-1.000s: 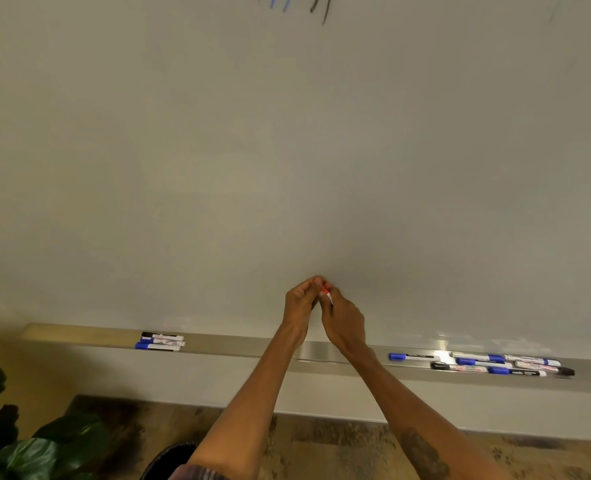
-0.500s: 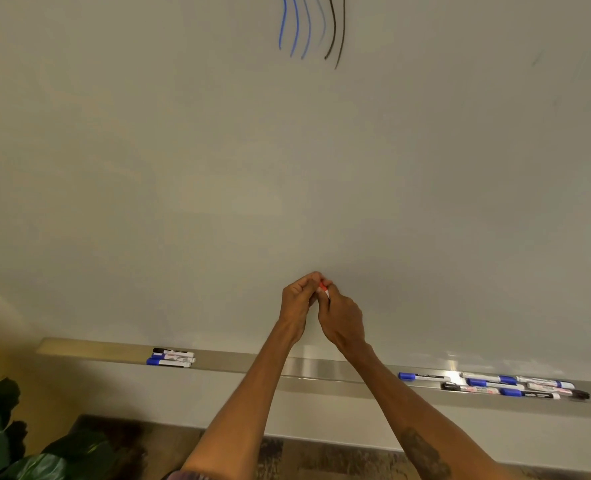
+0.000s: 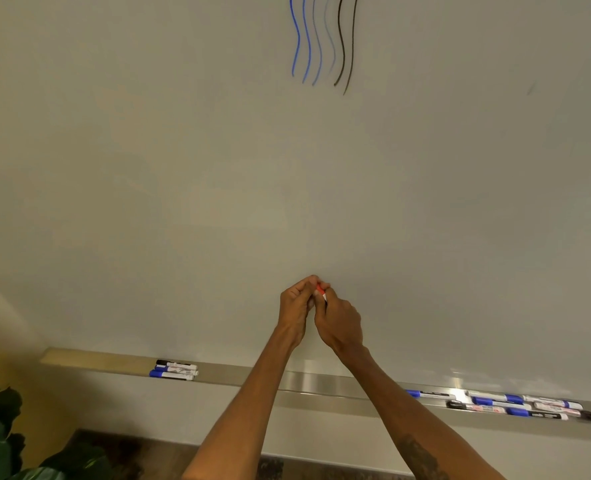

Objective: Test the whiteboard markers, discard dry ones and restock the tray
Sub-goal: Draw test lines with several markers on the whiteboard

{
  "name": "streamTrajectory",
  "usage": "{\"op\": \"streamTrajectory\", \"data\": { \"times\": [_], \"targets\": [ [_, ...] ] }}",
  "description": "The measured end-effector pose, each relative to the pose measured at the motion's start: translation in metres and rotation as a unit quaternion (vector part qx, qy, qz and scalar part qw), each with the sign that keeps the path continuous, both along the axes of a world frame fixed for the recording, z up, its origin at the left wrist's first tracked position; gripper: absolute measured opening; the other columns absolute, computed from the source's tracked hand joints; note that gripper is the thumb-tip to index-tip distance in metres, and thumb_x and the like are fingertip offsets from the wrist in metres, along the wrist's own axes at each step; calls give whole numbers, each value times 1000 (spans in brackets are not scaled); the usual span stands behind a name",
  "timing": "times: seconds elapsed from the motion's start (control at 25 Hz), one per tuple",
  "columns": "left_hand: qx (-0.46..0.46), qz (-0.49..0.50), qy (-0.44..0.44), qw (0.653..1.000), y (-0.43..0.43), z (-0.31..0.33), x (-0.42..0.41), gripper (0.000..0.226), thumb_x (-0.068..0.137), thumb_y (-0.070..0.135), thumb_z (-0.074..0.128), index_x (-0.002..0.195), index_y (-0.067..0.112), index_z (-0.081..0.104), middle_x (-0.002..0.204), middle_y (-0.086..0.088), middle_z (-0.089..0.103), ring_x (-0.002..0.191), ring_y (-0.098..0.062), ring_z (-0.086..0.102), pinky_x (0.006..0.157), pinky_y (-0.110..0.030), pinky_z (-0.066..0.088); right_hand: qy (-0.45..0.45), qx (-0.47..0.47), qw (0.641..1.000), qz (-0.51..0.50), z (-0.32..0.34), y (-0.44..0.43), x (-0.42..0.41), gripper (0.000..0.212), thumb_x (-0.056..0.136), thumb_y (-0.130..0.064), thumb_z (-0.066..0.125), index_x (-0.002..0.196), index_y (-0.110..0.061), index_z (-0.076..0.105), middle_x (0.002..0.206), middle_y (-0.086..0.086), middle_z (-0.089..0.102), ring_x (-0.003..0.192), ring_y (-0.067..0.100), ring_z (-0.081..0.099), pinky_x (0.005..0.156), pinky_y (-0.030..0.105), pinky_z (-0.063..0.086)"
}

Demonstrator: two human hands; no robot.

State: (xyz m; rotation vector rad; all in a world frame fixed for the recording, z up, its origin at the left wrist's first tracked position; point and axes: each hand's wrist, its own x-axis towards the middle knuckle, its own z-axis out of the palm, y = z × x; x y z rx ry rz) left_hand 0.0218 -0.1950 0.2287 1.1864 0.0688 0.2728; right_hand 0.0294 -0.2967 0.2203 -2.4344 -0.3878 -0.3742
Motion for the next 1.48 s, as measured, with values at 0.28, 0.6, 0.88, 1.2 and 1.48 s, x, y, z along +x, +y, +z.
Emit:
{"op": "streamTrajectory", "data": {
  "times": [0.28, 0.6, 0.88, 1.2, 1.48],
  "targets": [
    [-20, 10, 1, 1000, 2, 5, -4, 26, 100, 21, 55, 95, 3, 74, 92, -13, 74, 89, -21, 70, 81, -25, 57, 18, -24, 1000, -4, 3, 4, 0, 43, 104, -42, 33, 123, -13, 57, 87, 5, 70, 68, 17, 58, 69, 33, 51],
    [-82, 87, 42, 992, -5, 7, -2, 30, 96, 28, 62, 111, 5, 73, 105, -8, 76, 102, -19, 71, 91, -28, 56, 28, 97, 992, 71, 15, 13, 3, 36, 107, -37, 31, 133, -25, 52, 108, -3, 70, 97, 15, 67, 86, 32, 53],
    [-127, 74, 78, 986, -11, 23, 3, 24, 96, 24, 62, 95, 4, 74, 87, -9, 74, 81, -19, 71, 79, -29, 60, 40, 42, 997, 43, 26, 10, -1, 41, 106, -40, 27, 135, -17, 46, 115, 6, 68, 100, 28, 67, 91, 43, 52],
    [-203, 56, 58, 976, -7, 32, 2, 20, 96, 20, 62, 92, 1, 69, 80, -8, 73, 83, -21, 71, 79, -27, 60, 49, 2, 999, 19, 22, 11, -3, 48, 105, -48, 20, 111, -13, 52, 95, 8, 71, 82, 28, 68, 77, 43, 54],
    [-169, 95, 31, 981, 3, 46, 7, 33, 97, 31, 60, 113, 4, 68, 105, -12, 75, 101, -22, 72, 91, -34, 57, -36, 126, 989, 63, 25, 18, 4, 23, 104, -33, 39, 95, -16, 52, 77, -3, 58, 63, 14, 54, 60, 32, 49]
  ]
}}
